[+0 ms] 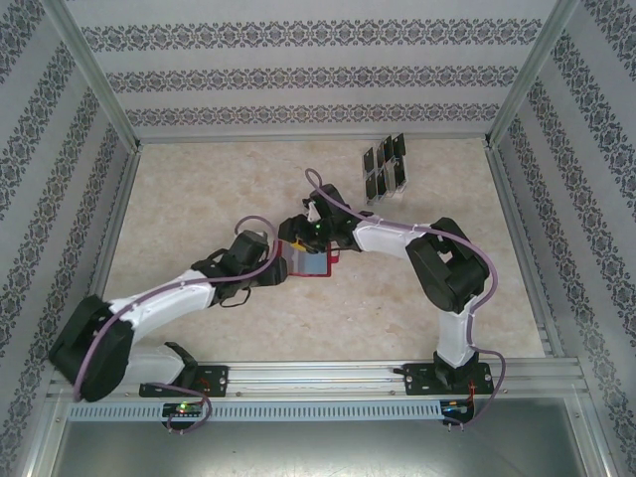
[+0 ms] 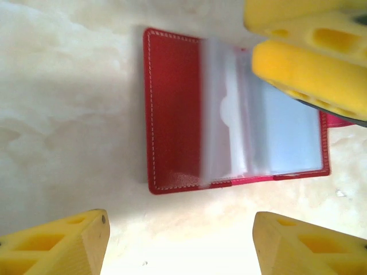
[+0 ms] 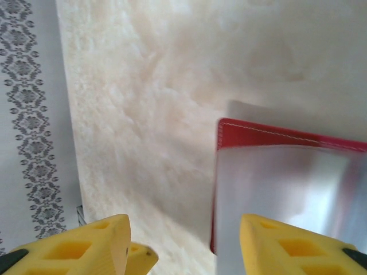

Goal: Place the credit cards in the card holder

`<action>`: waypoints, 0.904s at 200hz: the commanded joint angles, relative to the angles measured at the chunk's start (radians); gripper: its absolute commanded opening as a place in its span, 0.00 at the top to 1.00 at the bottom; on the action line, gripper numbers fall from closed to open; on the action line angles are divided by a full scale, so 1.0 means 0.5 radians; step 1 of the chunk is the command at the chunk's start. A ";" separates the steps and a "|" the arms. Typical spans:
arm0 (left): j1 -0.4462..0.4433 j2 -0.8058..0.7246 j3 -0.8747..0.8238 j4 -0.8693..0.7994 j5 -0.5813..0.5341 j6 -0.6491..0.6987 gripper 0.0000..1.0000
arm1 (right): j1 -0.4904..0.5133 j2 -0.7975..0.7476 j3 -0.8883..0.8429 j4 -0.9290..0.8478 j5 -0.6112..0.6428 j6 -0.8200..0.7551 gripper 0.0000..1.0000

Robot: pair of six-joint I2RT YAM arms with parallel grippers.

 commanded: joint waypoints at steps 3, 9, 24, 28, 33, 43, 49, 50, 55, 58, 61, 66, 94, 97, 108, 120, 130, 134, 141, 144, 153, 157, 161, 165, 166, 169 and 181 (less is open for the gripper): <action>-0.015 -0.218 -0.075 -0.202 -0.145 -0.078 0.31 | 0.048 0.128 0.102 -0.051 -0.035 0.071 0.46; -0.017 -0.260 -0.084 -0.218 -0.158 -0.084 0.31 | 0.054 0.155 0.123 -0.050 -0.033 0.077 0.46; -0.012 -0.323 -0.095 -0.247 -0.186 -0.093 0.31 | 0.067 0.228 0.173 -0.066 -0.025 0.098 0.46; -0.012 -0.333 -0.100 -0.251 -0.190 -0.094 0.31 | 0.071 0.244 0.185 -0.059 -0.028 0.106 0.46; -0.013 -0.342 -0.099 -0.253 -0.197 -0.094 0.31 | 0.074 0.267 0.200 -0.054 -0.036 0.116 0.46; -0.013 -0.346 -0.096 -0.251 -0.197 -0.095 0.31 | 0.077 0.309 0.233 -0.050 -0.046 0.128 0.46; -0.010 -0.338 -0.093 -0.243 -0.194 -0.092 0.31 | 0.078 0.321 0.247 -0.031 -0.067 0.133 0.46; -0.009 -0.337 -0.093 -0.241 -0.194 -0.091 0.31 | 0.079 0.322 0.249 -0.025 -0.069 0.134 0.46; -0.011 -0.330 -0.089 -0.229 -0.189 -0.086 0.30 | 0.077 0.320 0.259 -0.021 -0.083 0.135 0.46; -0.012 -0.323 -0.087 -0.223 -0.188 -0.082 0.30 | 0.078 0.315 0.264 -0.023 -0.083 0.134 0.46; -0.009 -0.314 -0.083 -0.220 -0.186 -0.081 0.30 | 0.079 0.306 0.266 -0.020 -0.079 0.131 0.46; -0.009 -0.301 -0.075 -0.210 -0.185 -0.075 0.30 | 0.078 0.285 0.266 -0.015 -0.080 0.125 0.46; 0.002 -0.180 0.010 -0.180 -0.163 -0.018 0.28 | 0.049 0.100 0.227 -0.036 -0.076 0.050 0.46; 0.005 -0.162 0.020 -0.174 -0.159 -0.014 0.28 | 0.046 0.075 0.216 -0.042 -0.071 0.044 0.46; 0.014 -0.095 0.065 -0.153 -0.135 0.010 0.27 | 0.021 -0.018 0.143 -0.057 -0.040 0.021 0.45; 0.028 -0.010 0.118 -0.128 -0.102 0.039 0.27 | -0.011 -0.105 0.050 -0.063 -0.021 0.003 0.45; 0.043 0.071 0.166 -0.100 -0.065 0.069 0.27 | -0.035 -0.171 -0.044 -0.069 0.015 -0.011 0.45; 0.050 0.107 0.187 -0.088 -0.051 0.079 0.27 | -0.047 -0.194 -0.080 -0.074 0.030 -0.017 0.45; 0.059 0.170 0.231 -0.074 -0.031 0.100 0.27 | -0.062 -0.220 -0.127 -0.080 0.047 -0.028 0.46; 0.061 0.199 0.249 -0.067 -0.024 0.111 0.27 | -0.071 -0.230 -0.146 -0.081 0.054 -0.032 0.46; 0.070 0.285 0.310 -0.058 -0.004 0.140 0.26 | -0.093 -0.259 -0.214 -0.078 0.067 -0.049 0.46; 0.073 0.322 0.338 -0.054 0.003 0.155 0.26 | -0.103 -0.267 -0.242 -0.078 0.070 -0.055 0.46; 0.076 0.359 0.363 -0.051 0.013 0.165 0.26 | -0.109 -0.275 -0.269 -0.078 0.080 -0.060 0.47; 0.079 0.396 0.387 -0.049 0.022 0.178 0.26 | -0.118 -0.283 -0.302 -0.077 0.088 -0.066 0.47; 0.081 0.402 0.393 -0.049 0.026 0.180 0.26 | -0.118 -0.283 -0.302 -0.077 0.088 -0.066 0.47; 0.085 0.431 0.410 -0.047 0.033 0.189 0.26 | -0.123 -0.287 -0.321 -0.075 0.093 -0.072 0.47; 0.095 0.531 0.481 -0.044 0.062 0.227 0.26 | -0.140 -0.291 -0.382 -0.056 0.090 -0.081 0.47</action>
